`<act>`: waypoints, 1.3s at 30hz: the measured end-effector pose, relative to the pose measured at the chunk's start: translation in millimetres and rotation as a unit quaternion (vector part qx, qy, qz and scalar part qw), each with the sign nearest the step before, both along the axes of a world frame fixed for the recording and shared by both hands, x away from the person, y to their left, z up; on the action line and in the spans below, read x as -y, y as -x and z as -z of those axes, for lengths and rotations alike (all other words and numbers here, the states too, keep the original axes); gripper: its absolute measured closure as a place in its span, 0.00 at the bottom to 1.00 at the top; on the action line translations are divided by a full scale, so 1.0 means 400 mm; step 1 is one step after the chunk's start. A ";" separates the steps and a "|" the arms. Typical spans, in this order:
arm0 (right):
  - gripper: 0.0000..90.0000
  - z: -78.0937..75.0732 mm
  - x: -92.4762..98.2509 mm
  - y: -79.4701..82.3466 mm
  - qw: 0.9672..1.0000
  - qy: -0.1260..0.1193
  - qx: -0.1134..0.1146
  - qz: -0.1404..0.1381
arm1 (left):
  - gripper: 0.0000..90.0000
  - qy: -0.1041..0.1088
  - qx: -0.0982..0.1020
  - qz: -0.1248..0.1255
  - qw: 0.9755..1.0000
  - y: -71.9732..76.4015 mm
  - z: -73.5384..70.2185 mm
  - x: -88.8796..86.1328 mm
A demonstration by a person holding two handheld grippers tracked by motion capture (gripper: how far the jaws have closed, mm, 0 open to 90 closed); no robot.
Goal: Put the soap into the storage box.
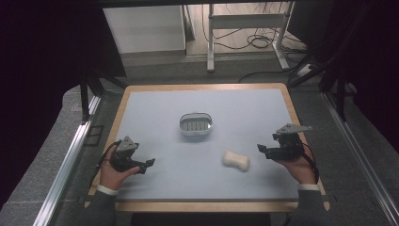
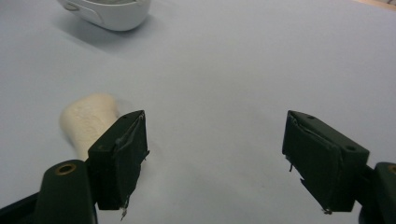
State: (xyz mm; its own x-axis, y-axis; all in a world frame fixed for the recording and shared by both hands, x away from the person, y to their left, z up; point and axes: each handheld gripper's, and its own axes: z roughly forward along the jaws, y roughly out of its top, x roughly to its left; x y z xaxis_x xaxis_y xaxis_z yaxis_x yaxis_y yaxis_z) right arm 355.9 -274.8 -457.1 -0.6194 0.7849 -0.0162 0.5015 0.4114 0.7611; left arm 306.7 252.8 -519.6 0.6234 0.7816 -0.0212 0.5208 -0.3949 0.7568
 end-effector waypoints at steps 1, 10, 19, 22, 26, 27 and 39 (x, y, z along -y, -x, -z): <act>0.25 -0.004 -0.004 -0.001 1.000 0.001 0.000 -0.005 | 0.06 0.000 0.000 0.000 1.000 0.000 0.000 0.000; 0.28 -0.022 -0.060 -0.005 0.996 0.030 -0.030 -0.072 | 0.06 -0.001 0.000 -0.003 1.000 0.001 0.000 0.001; 0.29 -0.005 -0.127 -0.011 0.986 0.087 -0.071 -0.126 | 0.06 -0.006 -0.001 0.000 1.000 -0.001 0.004 0.004; 0.29 0.001 -0.140 -0.014 0.984 0.095 -0.077 -0.132 | 0.06 -0.007 0.000 -0.001 1.000 -0.001 0.004 0.003; 0.29 0.004 -0.155 -0.017 0.982 0.105 -0.081 -0.136 | 0.06 -0.007 -0.001 0.000 1.000 -0.001 0.004 0.004; 0.29 0.005 -0.158 -0.018 0.982 0.107 -0.083 -0.135 | 0.06 -0.008 -0.001 -0.001 1.000 -0.002 0.005 0.005; 0.29 0.019 -0.225 -0.029 0.969 0.151 -0.105 -0.164 | 0.06 -0.009 -0.002 0.000 1.000 -0.002 0.005 0.006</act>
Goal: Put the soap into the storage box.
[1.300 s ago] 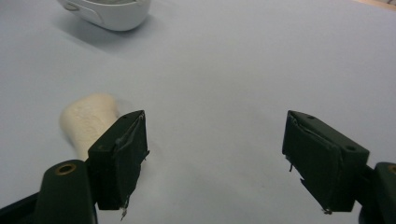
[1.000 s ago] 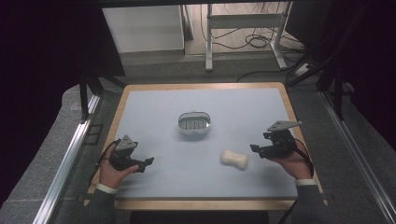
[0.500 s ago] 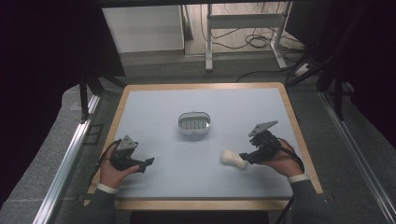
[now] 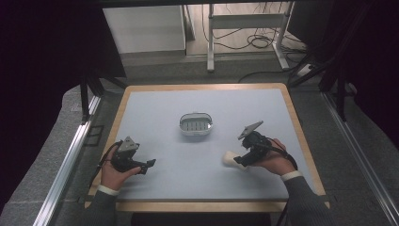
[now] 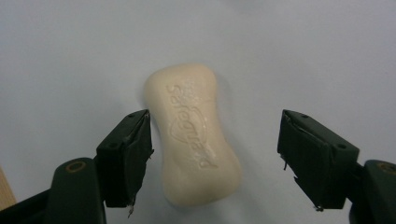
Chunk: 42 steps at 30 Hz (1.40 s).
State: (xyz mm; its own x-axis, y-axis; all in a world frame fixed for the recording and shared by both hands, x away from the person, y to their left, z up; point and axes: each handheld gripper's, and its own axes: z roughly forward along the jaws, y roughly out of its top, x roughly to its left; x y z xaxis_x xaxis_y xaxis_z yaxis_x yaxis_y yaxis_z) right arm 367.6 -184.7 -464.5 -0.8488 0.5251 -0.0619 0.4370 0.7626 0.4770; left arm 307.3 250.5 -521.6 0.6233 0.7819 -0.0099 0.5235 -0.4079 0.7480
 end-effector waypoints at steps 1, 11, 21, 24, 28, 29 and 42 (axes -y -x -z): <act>0.29 0.002 -0.006 -0.001 1.000 0.005 -0.002 -0.004 | 0.06 0.000 0.000 0.000 1.000 0.000 0.000 0.000; 0.30 0.026 -0.043 -0.013 0.998 0.047 -0.028 -0.028 | 0.06 0.001 0.000 0.001 1.000 0.000 0.000 0.000; 0.34 0.055 -0.075 -0.024 0.994 0.082 -0.050 -0.049 | 0.06 -0.002 -0.001 0.003 1.000 -0.001 0.002 0.002; 0.36 0.061 -0.081 -0.027 0.993 0.089 -0.058 -0.049 | 0.06 -0.001 -0.001 0.002 1.000 0.000 0.001 0.001; 0.39 0.070 -0.085 -0.031 0.992 0.100 -0.063 -0.049 | 0.06 -0.002 0.000 0.001 1.000 0.000 0.001 0.001; 0.41 0.072 -0.086 -0.032 0.992 0.102 -0.064 -0.050 | 0.06 -0.002 0.000 0.001 1.000 0.000 0.001 0.001; 0.55 0.074 -0.091 -0.035 0.990 0.122 -0.061 -0.047 | 0.06 -0.001 0.000 0.001 1.000 0.000 0.001 0.001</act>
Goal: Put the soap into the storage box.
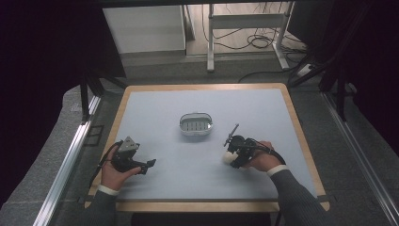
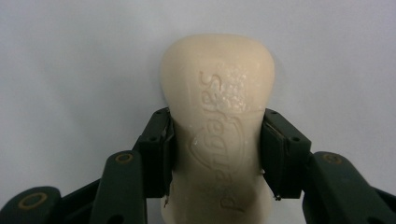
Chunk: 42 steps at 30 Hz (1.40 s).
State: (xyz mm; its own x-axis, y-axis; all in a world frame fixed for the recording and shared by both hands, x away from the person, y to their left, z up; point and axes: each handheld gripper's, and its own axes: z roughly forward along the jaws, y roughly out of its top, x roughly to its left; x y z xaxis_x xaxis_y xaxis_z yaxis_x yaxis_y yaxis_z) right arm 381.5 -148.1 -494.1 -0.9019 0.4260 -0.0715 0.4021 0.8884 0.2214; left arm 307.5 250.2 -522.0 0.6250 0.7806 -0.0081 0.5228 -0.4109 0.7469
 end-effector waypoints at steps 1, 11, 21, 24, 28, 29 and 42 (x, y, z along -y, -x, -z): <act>0.55 -0.001 0.000 0.000 1.000 0.001 0.000 -0.001 | 0.06 -0.001 0.000 0.000 1.000 0.000 0.000 0.000; 0.55 -0.033 0.011 -0.004 1.000 -0.011 0.008 0.002 | 0.06 -0.002 -0.001 0.001 1.000 -0.001 0.002 0.002; 0.55 -0.072 0.010 -0.016 0.999 -0.023 0.023 -0.001 | 0.06 -0.003 -0.002 0.001 1.000 -0.002 0.003 0.002; 0.55 -0.083 0.006 -0.023 0.999 -0.025 0.027 -0.002 | 0.06 -0.003 -0.002 0.001 1.000 -0.002 0.003 0.002; 0.55 -0.094 -0.001 -0.033 0.999 -0.026 0.033 -0.007 | 0.06 -0.002 -0.002 0.001 1.000 -0.002 0.002 0.001; 0.55 -0.097 -0.003 -0.035 0.999 -0.026 0.033 -0.006 | 0.06 -0.002 -0.002 0.001 1.000 -0.002 0.002 0.001; 0.55 -0.131 -0.027 -0.072 0.999 -0.034 0.039 -0.008 | 0.06 -0.001 -0.001 0.001 1.000 -0.002 0.001 0.000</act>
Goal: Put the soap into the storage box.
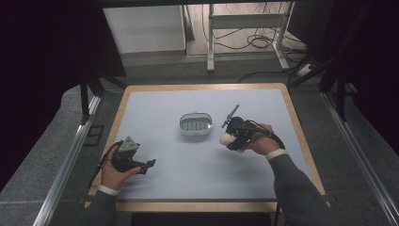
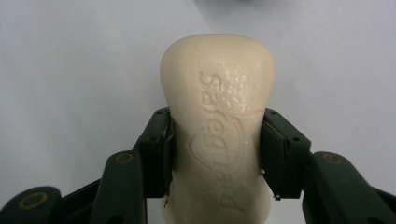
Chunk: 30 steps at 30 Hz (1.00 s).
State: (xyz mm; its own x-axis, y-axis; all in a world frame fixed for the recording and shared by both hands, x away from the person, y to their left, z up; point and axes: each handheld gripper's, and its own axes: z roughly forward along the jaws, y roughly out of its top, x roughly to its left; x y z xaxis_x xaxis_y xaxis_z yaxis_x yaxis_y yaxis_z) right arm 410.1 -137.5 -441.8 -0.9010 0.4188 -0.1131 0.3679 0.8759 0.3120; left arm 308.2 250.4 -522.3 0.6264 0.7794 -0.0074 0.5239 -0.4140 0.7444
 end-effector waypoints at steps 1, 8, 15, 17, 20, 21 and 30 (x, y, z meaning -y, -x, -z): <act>0.55 -0.002 -0.002 -0.002 1.000 0.000 -0.001 0.000 | 0.06 0.000 0.000 0.000 1.000 0.000 0.000 0.000; 0.55 -0.013 -0.021 -0.021 1.000 -0.006 0.008 -0.007 | 0.06 0.000 -0.001 0.001 1.000 -0.001 0.001 0.001; 0.55 -0.028 -0.042 -0.038 0.999 -0.017 0.025 -0.014 | 0.06 0.000 -0.001 0.001 1.000 -0.001 0.001 0.001; 0.55 -0.033 -0.048 -0.043 0.999 -0.016 0.025 -0.015 | 0.06 0.000 -0.002 0.002 1.000 -0.001 0.001 0.001; 0.55 -0.038 -0.056 -0.050 0.999 -0.016 0.025 -0.017 | 0.06 0.000 -0.002 0.002 1.000 -0.001 0.001 0.001; 0.55 -0.039 -0.058 -0.054 0.999 -0.017 0.025 -0.020 | 0.06 0.000 -0.002 0.003 1.000 -0.001 0.001 0.001; 0.55 -0.049 -0.074 -0.077 0.999 -0.030 0.028 -0.028 | 0.06 -0.001 -0.003 0.004 1.000 -0.002 0.003 0.003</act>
